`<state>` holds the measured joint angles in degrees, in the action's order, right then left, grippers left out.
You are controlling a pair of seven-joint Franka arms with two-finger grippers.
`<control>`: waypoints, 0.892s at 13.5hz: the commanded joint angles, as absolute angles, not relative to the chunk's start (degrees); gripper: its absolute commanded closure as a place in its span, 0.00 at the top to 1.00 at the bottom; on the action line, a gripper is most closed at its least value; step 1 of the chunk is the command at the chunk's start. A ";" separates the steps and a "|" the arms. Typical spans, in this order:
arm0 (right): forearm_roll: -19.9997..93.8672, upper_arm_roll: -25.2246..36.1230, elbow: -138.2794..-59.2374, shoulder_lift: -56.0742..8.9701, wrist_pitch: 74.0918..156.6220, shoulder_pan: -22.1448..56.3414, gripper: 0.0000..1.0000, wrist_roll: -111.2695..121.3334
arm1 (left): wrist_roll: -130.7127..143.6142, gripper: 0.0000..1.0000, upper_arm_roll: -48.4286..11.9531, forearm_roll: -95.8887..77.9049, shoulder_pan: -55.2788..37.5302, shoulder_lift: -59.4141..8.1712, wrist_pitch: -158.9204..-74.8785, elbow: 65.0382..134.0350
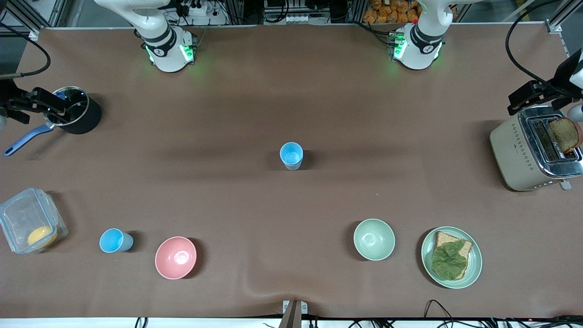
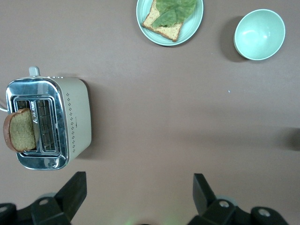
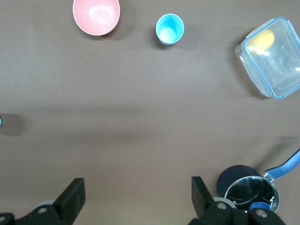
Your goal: Stack blue cups with both arms
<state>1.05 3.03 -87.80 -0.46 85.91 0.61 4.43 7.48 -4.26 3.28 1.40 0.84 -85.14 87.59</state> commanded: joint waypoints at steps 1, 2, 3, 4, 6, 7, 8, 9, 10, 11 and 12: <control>0.88 2.64 -88.07 -0.18 85.34 0.18 1.00 4.57 | 6.33 1.00 -4.22 2.29 1.93 0.09 -83.32 86.04; 0.88 2.64 -88.07 -0.18 85.17 0.18 1.00 4.57 | 6.33 1.00 -4.22 2.20 1.93 0.00 -82.97 85.96; 0.88 2.64 -88.07 -0.18 84.99 0.26 1.00 4.57 | 6.33 1.00 -3.96 2.28 1.93 0.00 -82.88 85.43; 0.88 2.64 -88.15 -0.18 84.90 0.44 1.00 4.48 | 6.33 1.00 -3.96 2.29 1.85 -0.09 -82.71 84.99; 0.88 2.64 -88.15 -0.18 84.81 0.44 1.00 4.48 | 6.33 1.00 -3.96 2.11 1.85 -0.09 -82.71 84.99; 1.05 2.64 -88.15 -0.18 84.90 0.44 1.00 4.48 | 6.33 1.00 -3.96 2.11 1.67 0.00 -82.71 84.90; 1.14 2.55 -87.98 -0.18 84.82 0.44 1.00 4.48 | 6.33 1.00 -4.04 2.11 1.67 0.00 -82.71 84.90; 1.14 2.55 -87.89 -0.09 84.81 0.44 1.00 4.57 | 6.33 1.00 -4.04 2.02 1.67 0.09 -82.71 84.90; 1.14 2.55 -87.89 -0.09 84.81 0.53 1.00 4.48 | 6.33 1.00 -4.04 2.02 1.58 0.17 -82.71 84.99; 1.23 2.46 -87.89 -0.09 84.81 0.61 1.00 4.48 | 6.33 1.00 -4.04 2.02 1.58 0.26 -82.71 84.99; 1.23 2.46 -87.98 -0.09 84.81 0.62 1.00 4.48 | 6.33 1.00 -4.13 2.02 1.58 0.35 -82.71 84.99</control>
<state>1.10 2.76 -88.06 -0.47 85.26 0.66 4.43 7.48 -4.15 3.13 1.50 0.61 -84.11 86.50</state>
